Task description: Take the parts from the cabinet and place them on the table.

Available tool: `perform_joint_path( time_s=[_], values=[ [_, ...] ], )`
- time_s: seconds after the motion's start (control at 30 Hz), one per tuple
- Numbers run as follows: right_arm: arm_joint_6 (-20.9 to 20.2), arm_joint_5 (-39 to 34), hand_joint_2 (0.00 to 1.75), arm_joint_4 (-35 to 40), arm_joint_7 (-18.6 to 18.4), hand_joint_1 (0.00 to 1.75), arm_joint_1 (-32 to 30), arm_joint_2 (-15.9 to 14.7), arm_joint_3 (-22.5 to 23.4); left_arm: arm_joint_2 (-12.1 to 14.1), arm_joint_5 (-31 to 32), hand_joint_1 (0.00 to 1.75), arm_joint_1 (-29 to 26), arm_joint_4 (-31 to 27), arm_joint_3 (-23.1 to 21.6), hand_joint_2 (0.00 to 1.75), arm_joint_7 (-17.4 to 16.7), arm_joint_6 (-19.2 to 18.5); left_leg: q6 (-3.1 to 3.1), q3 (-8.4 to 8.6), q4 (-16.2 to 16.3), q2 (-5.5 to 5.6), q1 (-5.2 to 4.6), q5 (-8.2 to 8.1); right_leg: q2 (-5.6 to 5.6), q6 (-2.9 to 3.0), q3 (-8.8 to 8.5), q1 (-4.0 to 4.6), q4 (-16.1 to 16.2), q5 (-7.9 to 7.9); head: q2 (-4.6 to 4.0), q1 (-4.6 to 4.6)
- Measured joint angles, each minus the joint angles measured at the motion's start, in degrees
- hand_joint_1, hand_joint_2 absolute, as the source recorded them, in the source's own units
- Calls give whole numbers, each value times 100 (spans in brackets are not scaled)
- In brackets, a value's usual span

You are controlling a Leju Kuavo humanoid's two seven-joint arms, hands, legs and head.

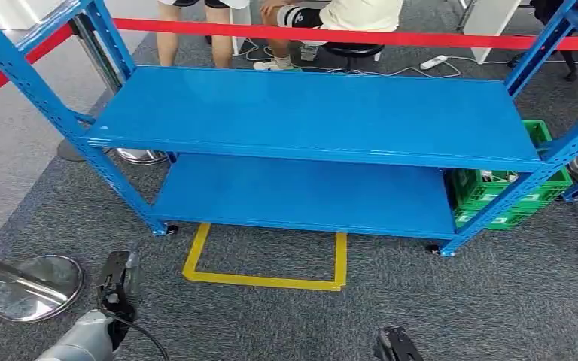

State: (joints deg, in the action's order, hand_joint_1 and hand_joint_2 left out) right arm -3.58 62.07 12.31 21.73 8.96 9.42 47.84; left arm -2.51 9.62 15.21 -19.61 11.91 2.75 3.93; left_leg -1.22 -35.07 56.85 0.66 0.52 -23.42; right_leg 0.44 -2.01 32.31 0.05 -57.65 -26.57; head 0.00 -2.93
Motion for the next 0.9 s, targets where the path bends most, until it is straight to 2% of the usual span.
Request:
perform_joint_path(
  time_s=[0.9],
  values=[
    [0,0,0,2,0,0,0,0,0,-9,0,0,0,0,0,0,-2,0,0,0,0,0,0,0,0,0,0,0,0,0,0,0]
  ],
)
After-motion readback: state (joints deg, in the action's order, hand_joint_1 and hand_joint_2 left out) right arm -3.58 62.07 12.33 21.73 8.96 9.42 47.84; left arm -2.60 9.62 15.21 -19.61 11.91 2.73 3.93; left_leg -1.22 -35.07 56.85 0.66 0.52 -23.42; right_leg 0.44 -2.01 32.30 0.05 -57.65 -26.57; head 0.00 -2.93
